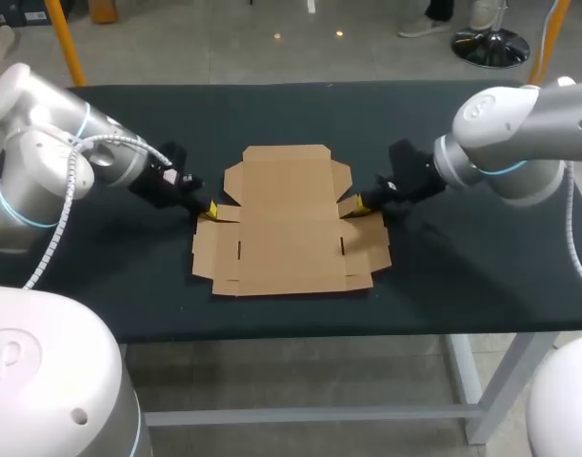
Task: Assemble the packaging by folding the flat box into shape, placing the metal phone stand inside, and closing the box properly
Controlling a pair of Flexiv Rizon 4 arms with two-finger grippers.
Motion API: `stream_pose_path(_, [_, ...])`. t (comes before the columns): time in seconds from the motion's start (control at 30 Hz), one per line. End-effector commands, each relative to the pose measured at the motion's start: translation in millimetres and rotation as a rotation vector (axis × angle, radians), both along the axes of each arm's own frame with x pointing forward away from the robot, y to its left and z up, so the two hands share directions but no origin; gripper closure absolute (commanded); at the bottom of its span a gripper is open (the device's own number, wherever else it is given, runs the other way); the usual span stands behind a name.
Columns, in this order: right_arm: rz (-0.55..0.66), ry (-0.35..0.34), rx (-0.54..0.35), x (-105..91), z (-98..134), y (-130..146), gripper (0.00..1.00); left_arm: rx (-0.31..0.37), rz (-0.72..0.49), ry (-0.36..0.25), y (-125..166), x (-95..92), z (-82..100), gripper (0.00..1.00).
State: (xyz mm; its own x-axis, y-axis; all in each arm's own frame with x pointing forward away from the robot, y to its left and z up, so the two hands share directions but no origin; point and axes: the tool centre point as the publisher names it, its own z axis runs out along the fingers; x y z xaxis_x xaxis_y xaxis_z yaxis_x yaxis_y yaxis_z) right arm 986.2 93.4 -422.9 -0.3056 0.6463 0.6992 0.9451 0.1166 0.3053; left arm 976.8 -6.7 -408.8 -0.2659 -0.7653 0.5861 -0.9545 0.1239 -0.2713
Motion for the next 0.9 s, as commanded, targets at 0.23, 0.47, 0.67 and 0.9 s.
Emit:
stream_pose_path(0.23, [0.008, 0.017, -0.003, 6.6, -2, 2, 1.00, -0.043, -0.036, -0.026, -2, 1.5, 0.7, 1.00])
stream_pose_path(0.47, [0.008, 0.023, -0.010, 7.3, -2, 2, 1.00, -0.069, -0.054, -0.027, -5, 4.6, -1.2, 1.00])
stream_pose_path(0.67, [0.009, 0.027, -0.017, 7.5, -1, 3, 1.00, -0.096, -0.044, -0.004, -3, 10.7, -7.9, 1.00])
stream_pose_path(0.9, [0.011, 0.028, -0.021, 7.6, -1, 5, 1.00, -0.102, 0.000, 0.024, 0, 15.3, -7.8, 1.00])
